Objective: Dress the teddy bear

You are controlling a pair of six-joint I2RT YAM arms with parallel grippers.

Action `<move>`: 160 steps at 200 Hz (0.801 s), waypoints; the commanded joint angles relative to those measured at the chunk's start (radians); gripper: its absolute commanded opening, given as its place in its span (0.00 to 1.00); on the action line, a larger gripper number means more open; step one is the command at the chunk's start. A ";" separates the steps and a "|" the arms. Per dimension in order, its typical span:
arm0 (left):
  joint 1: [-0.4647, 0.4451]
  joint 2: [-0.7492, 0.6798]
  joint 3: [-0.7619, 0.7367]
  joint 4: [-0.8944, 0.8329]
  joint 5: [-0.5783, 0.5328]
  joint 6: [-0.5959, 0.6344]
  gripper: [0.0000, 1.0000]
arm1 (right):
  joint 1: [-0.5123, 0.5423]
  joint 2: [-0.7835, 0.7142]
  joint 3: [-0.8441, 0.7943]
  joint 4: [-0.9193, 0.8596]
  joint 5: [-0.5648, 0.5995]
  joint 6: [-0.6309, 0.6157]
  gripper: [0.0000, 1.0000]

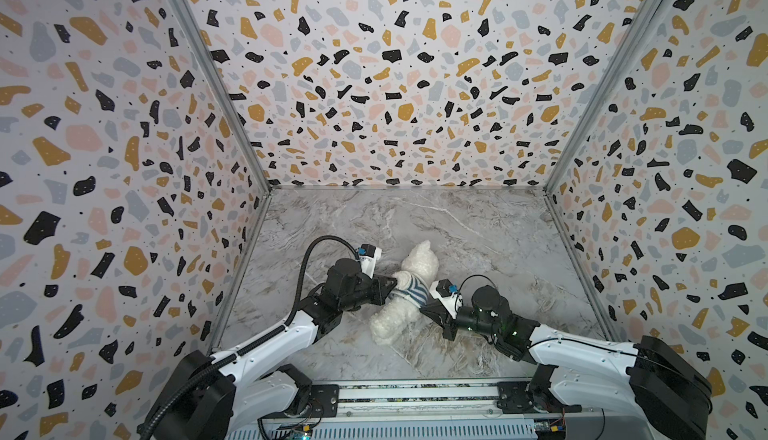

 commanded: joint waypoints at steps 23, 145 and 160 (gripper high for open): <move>0.018 -0.016 -0.024 0.068 0.004 -0.026 0.00 | 0.037 0.015 0.060 -0.055 0.070 -0.022 0.00; 0.024 -0.018 -0.009 -0.037 0.014 0.063 0.00 | -0.026 0.062 -0.027 0.047 0.252 0.069 0.38; 0.024 -0.020 -0.008 -0.031 0.017 0.059 0.00 | -0.026 0.082 -0.034 0.086 0.221 0.055 0.37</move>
